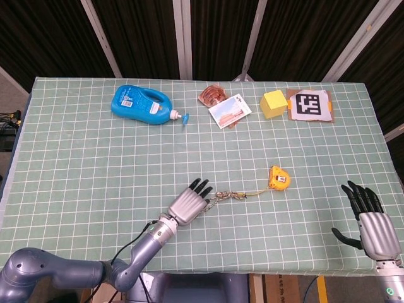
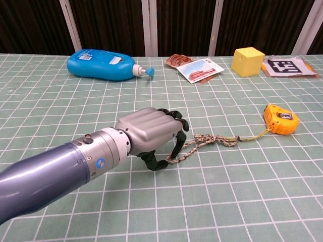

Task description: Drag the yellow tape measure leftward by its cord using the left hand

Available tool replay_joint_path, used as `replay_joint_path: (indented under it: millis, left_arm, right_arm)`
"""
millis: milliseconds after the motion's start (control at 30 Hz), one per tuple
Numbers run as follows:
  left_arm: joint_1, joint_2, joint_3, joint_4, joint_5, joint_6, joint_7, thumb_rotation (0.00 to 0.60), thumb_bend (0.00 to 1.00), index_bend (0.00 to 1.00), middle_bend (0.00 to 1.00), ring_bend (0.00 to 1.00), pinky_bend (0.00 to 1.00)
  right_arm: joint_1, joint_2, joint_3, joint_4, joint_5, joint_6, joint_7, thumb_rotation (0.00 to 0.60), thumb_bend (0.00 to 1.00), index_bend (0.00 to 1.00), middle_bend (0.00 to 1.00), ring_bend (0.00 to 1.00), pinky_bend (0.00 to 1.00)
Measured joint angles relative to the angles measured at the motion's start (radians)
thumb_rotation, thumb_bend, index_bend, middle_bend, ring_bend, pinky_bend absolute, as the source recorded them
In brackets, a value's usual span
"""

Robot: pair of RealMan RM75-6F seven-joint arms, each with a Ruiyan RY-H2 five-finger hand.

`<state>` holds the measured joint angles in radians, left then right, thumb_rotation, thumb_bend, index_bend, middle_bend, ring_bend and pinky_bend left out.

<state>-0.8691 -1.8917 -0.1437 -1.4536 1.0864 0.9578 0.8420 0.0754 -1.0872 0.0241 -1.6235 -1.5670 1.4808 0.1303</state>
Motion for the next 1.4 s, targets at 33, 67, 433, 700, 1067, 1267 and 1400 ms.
replay_joint_path:
  millis: [33, 67, 433, 700, 1067, 1267, 1400]
  left_arm:
    - [-0.001, 0.0, 0.001, 0.0, -0.001, 0.001, 0.0, 0.6, 0.46, 0.49, 0.11, 0.0, 0.09]
    - [-0.001, 0.0, 0.001, 0.001, -0.003, 0.001, 0.0, 0.6, 0.46, 0.49, 0.11, 0.0, 0.09]
    - [-0.011, -0.014, 0.013, 0.016, -0.004, 0.01, -0.013, 0.6, 0.46, 0.54, 0.12, 0.0, 0.09]
    - [-0.011, -0.013, 0.015, 0.019, 0.01, 0.026, -0.031, 0.6, 0.48, 0.57, 0.13, 0.0, 0.09]
    - [-0.005, 0.01, 0.019, 0.009, 0.014, 0.041, -0.04, 0.6, 0.52, 0.58, 0.14, 0.0, 0.09]
    - [0.002, 0.057, 0.012, -0.021, 0.035, 0.062, -0.054, 0.6, 0.52, 0.58, 0.14, 0.0, 0.09]
    - [0.01, 0.107, 0.006, -0.048, 0.052, 0.08, -0.069, 0.6, 0.53, 0.58, 0.14, 0.0, 0.09]
  right_arm:
    - [0.0, 0.0, 0.0, 0.0, 0.0, 0.0, 0.0, 0.6, 0.22, 0.0, 0.0, 0.0, 0.0]
    - [0.0, 0.0, 0.0, -0.001, 0.0, 0.0, 0.0, 0.6, 0.22, 0.0, 0.0, 0.0, 0.0]
    - [-0.001, 0.001, 0.001, -0.001, 0.002, -0.001, 0.002, 0.6, 0.22, 0.0, 0.0, 0.0, 0.0]
    - [-0.001, 0.001, 0.001, -0.001, 0.002, -0.001, 0.001, 0.6, 0.22, 0.0, 0.0, 0.0, 0.0]
    - [-0.002, 0.003, 0.0, -0.004, 0.004, -0.002, 0.003, 0.6, 0.22, 0.0, 0.0, 0.0, 0.0]
    - [-0.003, 0.003, 0.0, -0.004, 0.004, -0.002, 0.003, 0.6, 0.22, 0.0, 0.0, 0.0, 0.0]
    - [-0.003, 0.003, 0.0, -0.004, 0.005, -0.002, 0.001, 0.6, 0.22, 0.0, 0.0, 0.0, 0.0]
